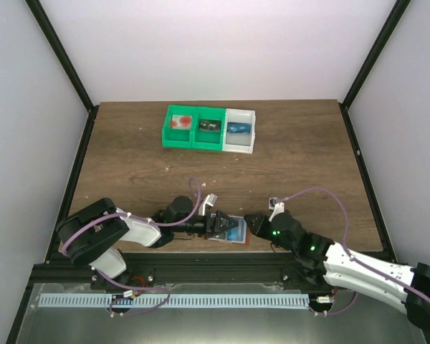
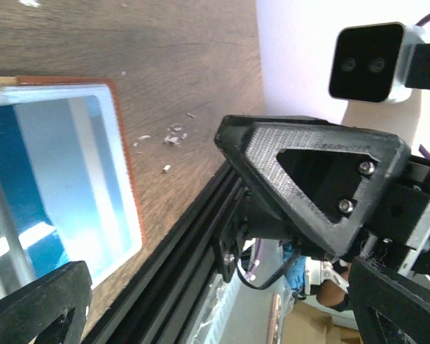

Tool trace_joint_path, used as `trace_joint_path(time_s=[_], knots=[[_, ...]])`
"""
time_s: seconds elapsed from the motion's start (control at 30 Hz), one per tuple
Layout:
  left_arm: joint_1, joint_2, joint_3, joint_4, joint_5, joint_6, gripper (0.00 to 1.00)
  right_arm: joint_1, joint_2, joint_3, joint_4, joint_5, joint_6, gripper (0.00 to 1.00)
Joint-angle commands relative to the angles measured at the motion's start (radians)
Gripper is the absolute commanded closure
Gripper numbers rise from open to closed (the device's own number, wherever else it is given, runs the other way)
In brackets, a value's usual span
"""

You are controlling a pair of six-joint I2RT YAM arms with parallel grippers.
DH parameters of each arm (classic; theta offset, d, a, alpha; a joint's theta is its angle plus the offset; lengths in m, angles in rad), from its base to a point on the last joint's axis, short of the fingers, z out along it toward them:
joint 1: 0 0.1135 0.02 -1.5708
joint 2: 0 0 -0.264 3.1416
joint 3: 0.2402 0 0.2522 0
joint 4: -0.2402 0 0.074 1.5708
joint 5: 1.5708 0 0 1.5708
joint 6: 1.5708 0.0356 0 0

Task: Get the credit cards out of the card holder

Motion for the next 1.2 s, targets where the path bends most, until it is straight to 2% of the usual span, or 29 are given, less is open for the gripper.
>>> trace_joint_path(time_s=[0.0, 0.1, 0.33, 0.5, 0.7, 0.9, 1.17], knots=[[0.021, -0.014, -0.01, -0.055, -0.015, 0.059, 0.04, 0.006, 0.022, 0.005, -0.032, 0.018, 0.0, 0.81], [0.044, -0.002, -0.024, -0.034, 0.023, 0.07, 0.19, 0.006, 0.088, 0.017, -0.002, -0.011, -0.015, 0.81], [0.069, 0.026, -0.045, -0.036, 0.028, 0.101, 0.65, 0.006, 0.288, 0.08, 0.038, -0.07, -0.056, 0.81], [0.075, 0.053, -0.03, -0.067, 0.033, 0.144, 0.61, 0.006, 0.363, 0.097, 0.06, -0.091, -0.065, 0.81], [0.076, 0.077, -0.012, -0.074, 0.042, 0.171, 0.62, 0.006, 0.38, 0.134, 0.03, -0.102, -0.079, 0.83], [0.076, 0.125, -0.01, 0.007, 0.077, 0.148, 0.61, 0.006, 0.393, 0.149, 0.03, -0.097, -0.093, 0.83], [0.076, 0.162, 0.0, 0.021, 0.079, 0.154, 0.59, 0.006, 0.482, 0.139, 0.05, -0.106, -0.083, 0.83]])
